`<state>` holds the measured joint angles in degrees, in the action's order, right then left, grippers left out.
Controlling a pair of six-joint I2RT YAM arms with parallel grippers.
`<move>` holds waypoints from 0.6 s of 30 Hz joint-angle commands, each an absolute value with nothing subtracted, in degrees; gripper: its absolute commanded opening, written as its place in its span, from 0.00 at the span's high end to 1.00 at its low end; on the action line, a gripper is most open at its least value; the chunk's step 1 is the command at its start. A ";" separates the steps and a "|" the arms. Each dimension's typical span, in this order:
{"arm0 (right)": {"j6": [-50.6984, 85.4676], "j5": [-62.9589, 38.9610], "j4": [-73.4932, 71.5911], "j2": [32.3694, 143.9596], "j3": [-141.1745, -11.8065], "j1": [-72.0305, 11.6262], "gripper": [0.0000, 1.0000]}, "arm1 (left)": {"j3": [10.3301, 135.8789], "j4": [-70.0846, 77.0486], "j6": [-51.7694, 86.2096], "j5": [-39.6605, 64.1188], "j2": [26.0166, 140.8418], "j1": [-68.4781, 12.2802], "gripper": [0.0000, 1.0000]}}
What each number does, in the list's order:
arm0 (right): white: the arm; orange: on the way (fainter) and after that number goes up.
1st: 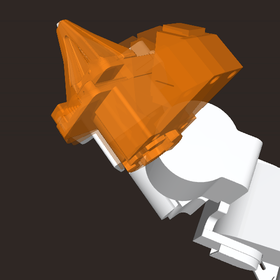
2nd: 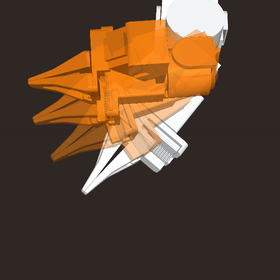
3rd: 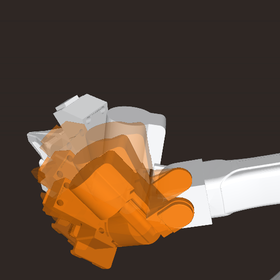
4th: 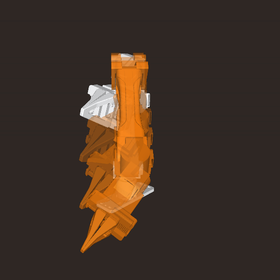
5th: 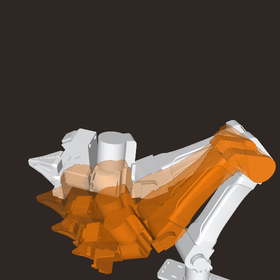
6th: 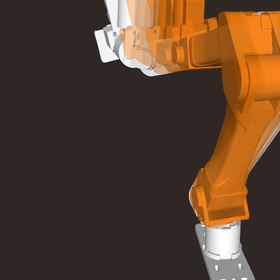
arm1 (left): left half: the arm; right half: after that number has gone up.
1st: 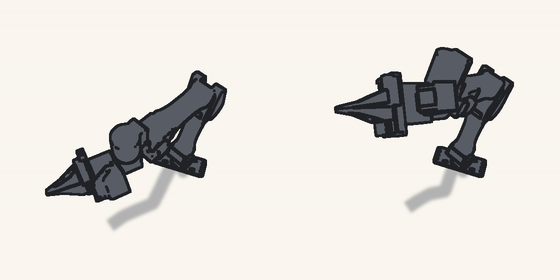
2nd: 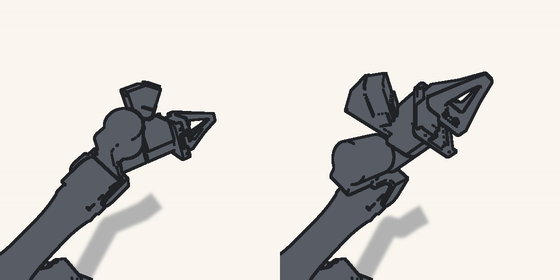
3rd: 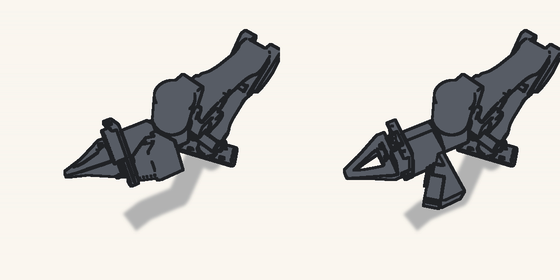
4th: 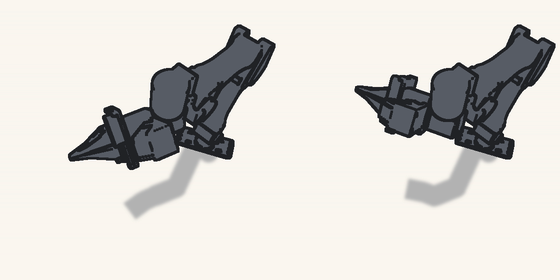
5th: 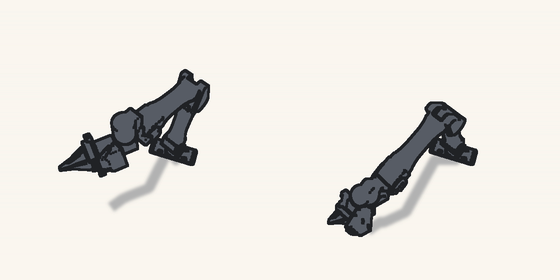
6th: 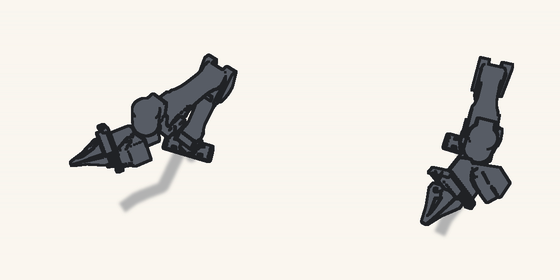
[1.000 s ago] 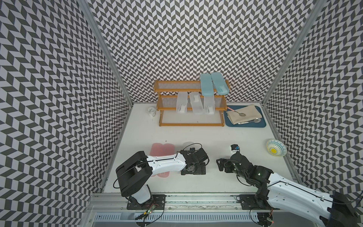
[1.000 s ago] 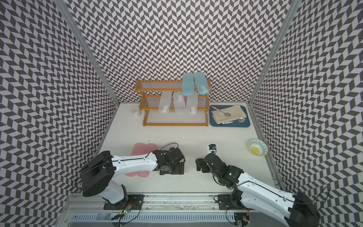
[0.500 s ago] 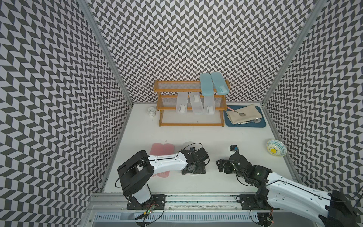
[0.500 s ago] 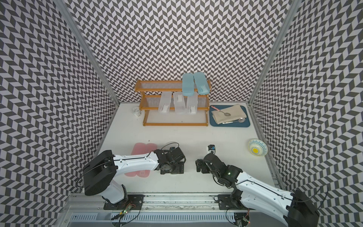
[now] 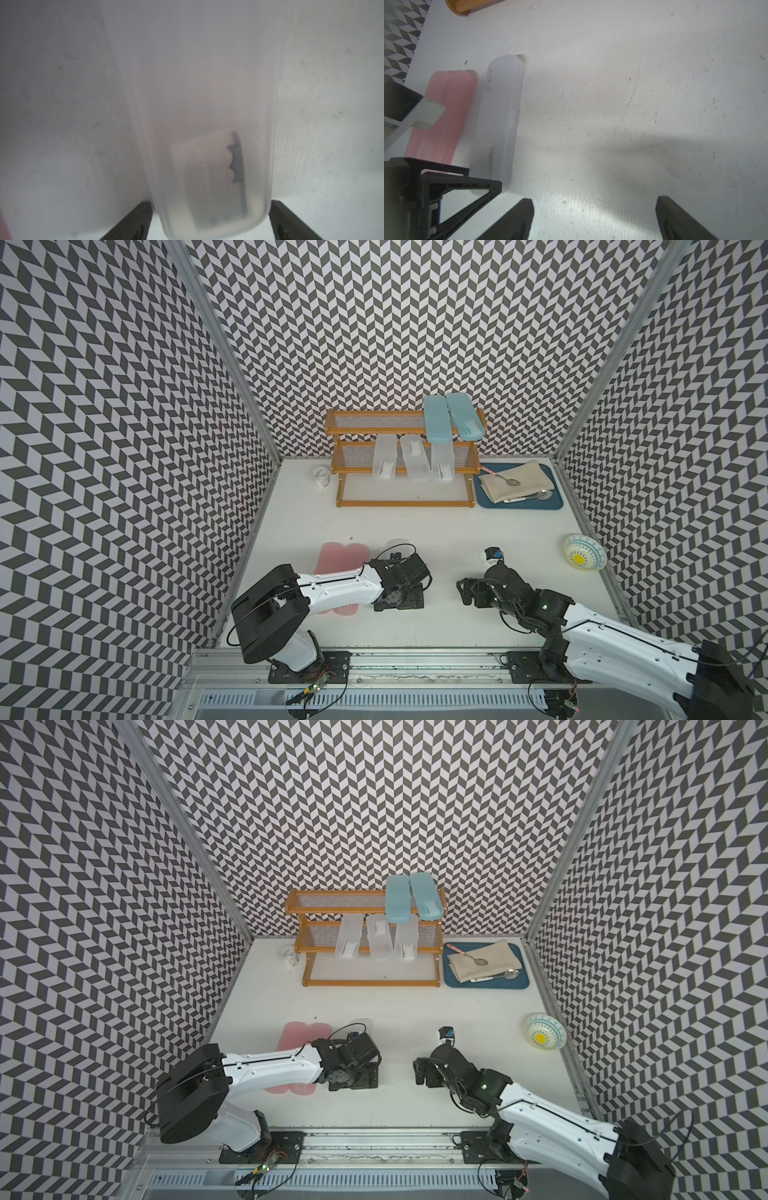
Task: Place the pencil cases on the shelf according to color
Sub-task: Pick up the pencil case from the center of the board.
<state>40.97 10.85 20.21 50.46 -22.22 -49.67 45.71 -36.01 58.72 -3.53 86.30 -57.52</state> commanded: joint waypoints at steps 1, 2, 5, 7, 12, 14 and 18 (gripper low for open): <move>40.51 10.37 17.74 51.14 -22.93 -49.39 0.04 | 42.68 -40.95 59.23 -4.48 84.63 -56.07 0.07; 40.45 10.37 17.61 51.37 -22.94 -49.40 0.04 | 42.56 -41.02 58.97 -4.48 84.02 -55.73 0.06; 40.29 10.22 17.65 51.94 -23.31 -49.36 0.04 | 43.98 -42.15 58.37 -4.86 83.06 -55.20 0.04; 40.10 10.28 17.76 52.17 -23.62 -49.39 0.04 | 46.19 -42.59 57.75 -5.11 83.35 -55.17 0.02; 40.17 10.29 17.84 52.21 -23.80 -49.41 0.04 | 51.40 -42.14 54.69 -4.78 87.77 -55.68 0.02; 40.26 10.44 18.17 52.13 -23.96 -49.41 0.04 | 52.67 -42.85 54.08 -5.42 89.97 -55.89 0.03; 40.66 10.97 19.24 51.45 -23.92 -49.39 0.04 | 52.34 -42.98 53.94 -6.40 91.18 -56.10 0.04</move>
<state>40.93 10.46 20.21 52.10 -22.74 -49.67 52.23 -41.67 55.05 -4.73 90.78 -55.66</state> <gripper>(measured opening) 0.960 0.961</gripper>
